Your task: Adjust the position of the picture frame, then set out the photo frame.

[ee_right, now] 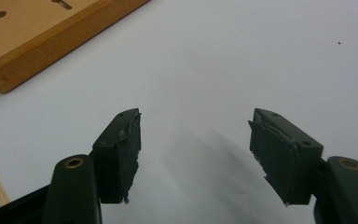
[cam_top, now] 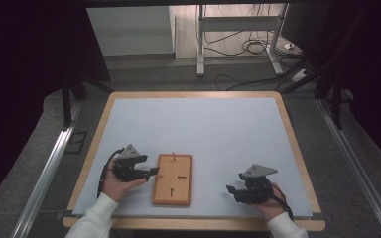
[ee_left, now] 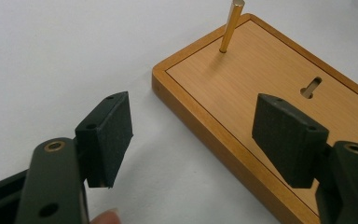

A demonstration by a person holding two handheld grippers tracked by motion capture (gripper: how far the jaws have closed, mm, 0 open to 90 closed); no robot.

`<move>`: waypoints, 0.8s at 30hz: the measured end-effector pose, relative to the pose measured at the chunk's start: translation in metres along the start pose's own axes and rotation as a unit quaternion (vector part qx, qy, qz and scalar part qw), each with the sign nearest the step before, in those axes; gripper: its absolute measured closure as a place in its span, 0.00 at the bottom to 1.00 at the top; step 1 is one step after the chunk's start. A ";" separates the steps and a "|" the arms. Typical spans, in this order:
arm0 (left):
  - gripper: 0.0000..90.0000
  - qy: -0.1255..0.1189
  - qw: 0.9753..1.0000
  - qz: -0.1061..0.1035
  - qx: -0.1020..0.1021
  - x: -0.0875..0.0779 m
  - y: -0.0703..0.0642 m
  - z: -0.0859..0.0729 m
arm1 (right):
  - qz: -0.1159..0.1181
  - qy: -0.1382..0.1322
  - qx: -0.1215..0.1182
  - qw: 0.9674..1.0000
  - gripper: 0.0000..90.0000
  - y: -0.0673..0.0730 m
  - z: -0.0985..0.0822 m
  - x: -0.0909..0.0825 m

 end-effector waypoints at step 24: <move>0.30 -0.011 1.000 -0.007 0.017 0.006 0.004 0.012 | 0.005 -0.008 -0.007 1.000 0.33 0.001 0.003 0.007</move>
Point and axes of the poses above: each handheld gripper's, and its own axes: x roughly forward along the jaws, z roughly out of its top, y roughly to its left, the point moved 7 cm from there along x, roughly forward along the jaws, and after that the axes turned 2 degrees about z, right-handed, at the moved point
